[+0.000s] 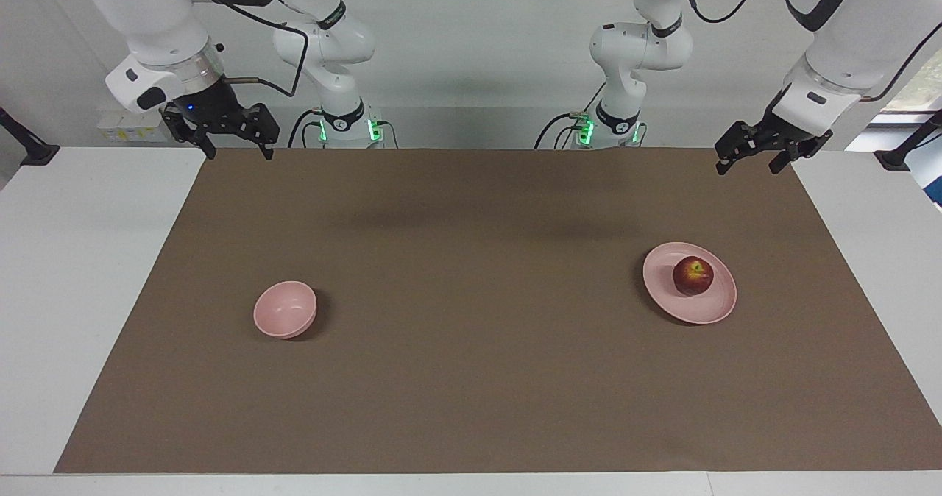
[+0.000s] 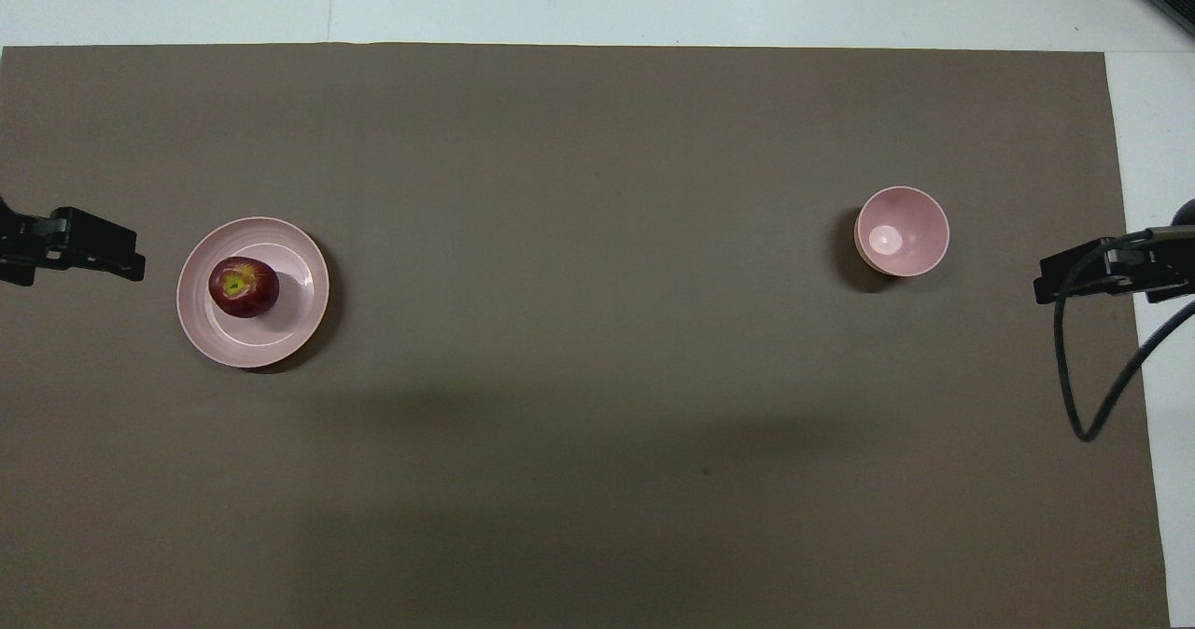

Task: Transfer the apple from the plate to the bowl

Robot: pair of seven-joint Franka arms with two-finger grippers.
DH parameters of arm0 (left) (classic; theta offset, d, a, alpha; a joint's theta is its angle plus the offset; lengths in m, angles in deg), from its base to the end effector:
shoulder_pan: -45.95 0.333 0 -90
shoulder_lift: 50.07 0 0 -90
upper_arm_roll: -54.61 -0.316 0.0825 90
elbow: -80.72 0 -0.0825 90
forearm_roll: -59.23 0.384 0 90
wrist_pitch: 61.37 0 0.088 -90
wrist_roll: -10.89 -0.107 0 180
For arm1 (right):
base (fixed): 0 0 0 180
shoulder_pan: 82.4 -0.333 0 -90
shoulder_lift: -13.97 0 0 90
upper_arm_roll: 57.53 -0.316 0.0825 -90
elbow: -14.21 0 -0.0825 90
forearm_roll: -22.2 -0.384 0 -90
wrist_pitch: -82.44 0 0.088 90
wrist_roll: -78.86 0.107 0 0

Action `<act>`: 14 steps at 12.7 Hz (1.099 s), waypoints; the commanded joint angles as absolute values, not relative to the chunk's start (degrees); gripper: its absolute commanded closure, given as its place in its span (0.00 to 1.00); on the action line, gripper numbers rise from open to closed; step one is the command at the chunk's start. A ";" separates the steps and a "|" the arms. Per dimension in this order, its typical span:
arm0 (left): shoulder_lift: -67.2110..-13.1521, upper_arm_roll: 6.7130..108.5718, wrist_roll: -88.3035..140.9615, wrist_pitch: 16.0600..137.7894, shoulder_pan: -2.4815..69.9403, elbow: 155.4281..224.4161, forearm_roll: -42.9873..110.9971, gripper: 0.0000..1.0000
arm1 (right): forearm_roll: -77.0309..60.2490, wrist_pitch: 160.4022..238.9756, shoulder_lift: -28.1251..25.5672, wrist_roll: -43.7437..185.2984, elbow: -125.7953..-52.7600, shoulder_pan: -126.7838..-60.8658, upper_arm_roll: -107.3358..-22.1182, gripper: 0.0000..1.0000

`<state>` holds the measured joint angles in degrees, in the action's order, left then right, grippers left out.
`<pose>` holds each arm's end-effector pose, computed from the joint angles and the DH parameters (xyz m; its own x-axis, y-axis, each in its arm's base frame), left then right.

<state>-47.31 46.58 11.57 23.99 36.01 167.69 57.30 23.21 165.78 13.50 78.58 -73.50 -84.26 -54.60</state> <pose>0.5602 -0.0245 0.6159 0.9968 -0.0237 -0.0760 -0.0218 -0.9994 0.0261 0.5448 -0.0121 0.6289 0.9963 -0.0158 -0.0844 -0.0144 -0.9997 0.0176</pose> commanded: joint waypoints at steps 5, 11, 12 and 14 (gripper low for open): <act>-50.77 46.44 8.78 38.79 37.24 182.74 57.47 0.00 | 22.02 164.71 13.27 78.16 -72.63 -83.98 -54.36 0.00; -48.32 46.44 7.28 56.73 37.42 195.59 57.47 0.00 | 22.02 164.71 13.27 78.16 -72.63 -83.98 -54.36 0.00; -46.66 46.44 7.28 59.02 37.33 196.12 57.47 0.00 | 22.02 164.71 13.27 78.16 -72.63 -83.98 -54.36 0.00; -43.75 46.44 7.28 63.06 36.98 196.82 57.47 0.00 | 22.02 164.71 13.27 78.16 -72.63 -83.98 -54.36 0.00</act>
